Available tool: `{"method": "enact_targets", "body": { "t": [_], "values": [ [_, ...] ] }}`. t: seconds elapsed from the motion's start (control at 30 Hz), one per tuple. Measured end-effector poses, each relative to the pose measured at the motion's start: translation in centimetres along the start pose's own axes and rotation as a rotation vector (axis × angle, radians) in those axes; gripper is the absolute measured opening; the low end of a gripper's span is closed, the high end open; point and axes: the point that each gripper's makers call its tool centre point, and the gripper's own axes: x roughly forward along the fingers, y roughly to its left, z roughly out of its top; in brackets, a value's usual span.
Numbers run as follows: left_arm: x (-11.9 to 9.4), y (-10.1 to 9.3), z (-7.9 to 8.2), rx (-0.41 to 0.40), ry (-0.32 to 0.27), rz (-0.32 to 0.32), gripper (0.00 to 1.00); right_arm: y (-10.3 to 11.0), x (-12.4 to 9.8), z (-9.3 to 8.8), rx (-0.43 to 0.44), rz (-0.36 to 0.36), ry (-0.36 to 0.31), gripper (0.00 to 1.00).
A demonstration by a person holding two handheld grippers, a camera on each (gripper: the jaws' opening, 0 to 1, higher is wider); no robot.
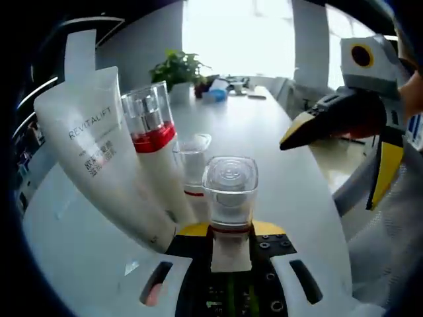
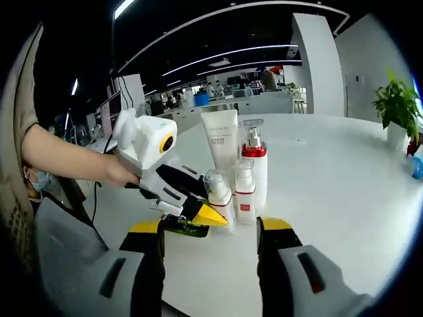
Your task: Arrange the skincare products in the storage area until every visible bottle or jar stands upright without overlapping.
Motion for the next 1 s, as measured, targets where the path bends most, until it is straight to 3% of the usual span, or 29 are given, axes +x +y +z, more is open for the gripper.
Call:
{"method": "enact_targets", "body": {
  "t": [0.27,0.6,1.0],
  "values": [
    [-0.1,1.1,0.0,-0.001,0.0,0.009,0.18,0.0,0.0,-0.1,0.001,0.0,0.004,0.57],
    [-0.1,1.5,0.5,0.001,0.0,0.019,0.18,0.1,0.0,-0.2,0.009,0.002,0.009,0.66],
    [0.0,1.6,0.4,-0.004,0.001,0.012,0.18,-0.1,0.1,-0.4,0.013,-0.004,0.015,0.88]
  ]
}}
